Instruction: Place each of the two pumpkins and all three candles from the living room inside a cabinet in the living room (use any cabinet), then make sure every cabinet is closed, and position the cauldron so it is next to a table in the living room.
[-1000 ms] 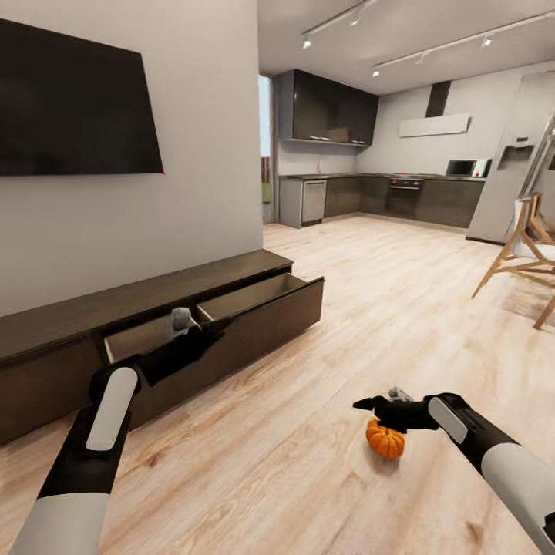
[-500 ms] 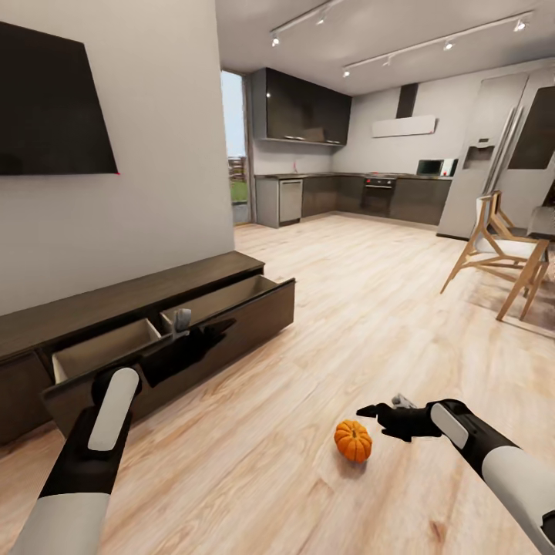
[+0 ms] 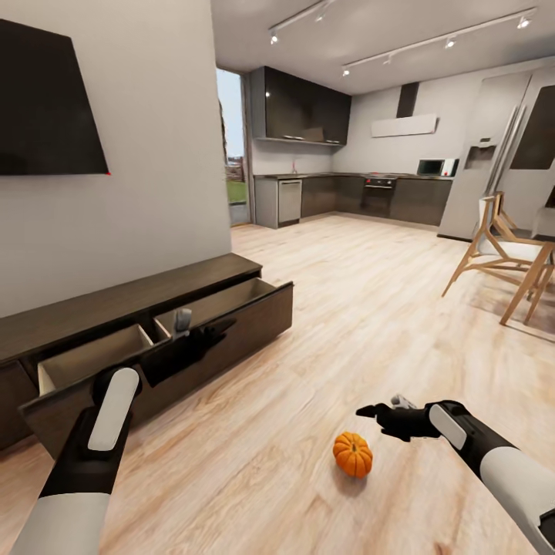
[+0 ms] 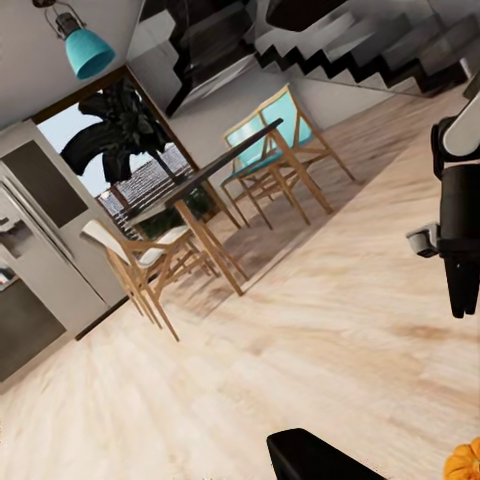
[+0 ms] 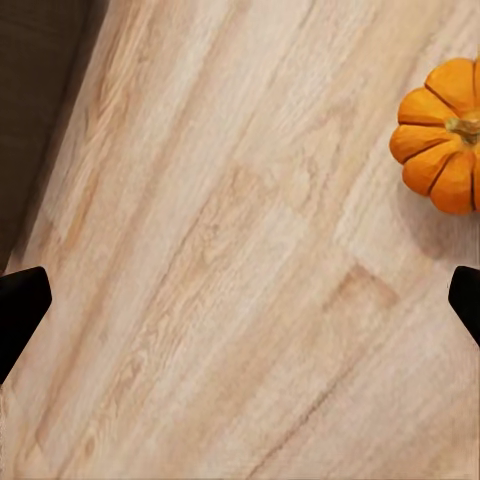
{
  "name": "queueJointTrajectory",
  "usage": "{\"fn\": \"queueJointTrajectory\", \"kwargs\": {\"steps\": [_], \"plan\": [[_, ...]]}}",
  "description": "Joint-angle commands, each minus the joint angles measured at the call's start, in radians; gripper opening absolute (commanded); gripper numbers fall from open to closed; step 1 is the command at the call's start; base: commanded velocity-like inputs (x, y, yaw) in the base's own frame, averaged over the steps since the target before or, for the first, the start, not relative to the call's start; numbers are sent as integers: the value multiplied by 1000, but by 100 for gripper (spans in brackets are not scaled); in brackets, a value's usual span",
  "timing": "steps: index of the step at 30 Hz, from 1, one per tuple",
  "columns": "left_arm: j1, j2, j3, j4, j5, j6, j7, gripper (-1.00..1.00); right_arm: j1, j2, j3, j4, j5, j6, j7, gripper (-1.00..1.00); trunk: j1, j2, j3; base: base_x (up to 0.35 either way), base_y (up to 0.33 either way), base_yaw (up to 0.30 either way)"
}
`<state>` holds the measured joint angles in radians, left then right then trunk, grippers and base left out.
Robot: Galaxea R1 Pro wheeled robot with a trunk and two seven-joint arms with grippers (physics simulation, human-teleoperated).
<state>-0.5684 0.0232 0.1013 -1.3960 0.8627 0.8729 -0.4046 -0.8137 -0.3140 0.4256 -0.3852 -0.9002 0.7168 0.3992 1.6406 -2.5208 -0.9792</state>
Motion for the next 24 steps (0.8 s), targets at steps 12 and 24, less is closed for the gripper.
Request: {"fn": "queueJointTrajectory", "kwargs": {"steps": [12, 24], "plan": [[-1, -2, -1, -8, 1, 6, -6, 100, -1, 8, 5, 9, 3, -1, 6, 100, 0, 0, -1, 64, 0, 0], [-1, -6, -122, -9, -3, 3, 0, 100, -1, 34, -1, 131, 1, -2, 3, 100, 0, 0, -1, 0, 0, 0]]}}
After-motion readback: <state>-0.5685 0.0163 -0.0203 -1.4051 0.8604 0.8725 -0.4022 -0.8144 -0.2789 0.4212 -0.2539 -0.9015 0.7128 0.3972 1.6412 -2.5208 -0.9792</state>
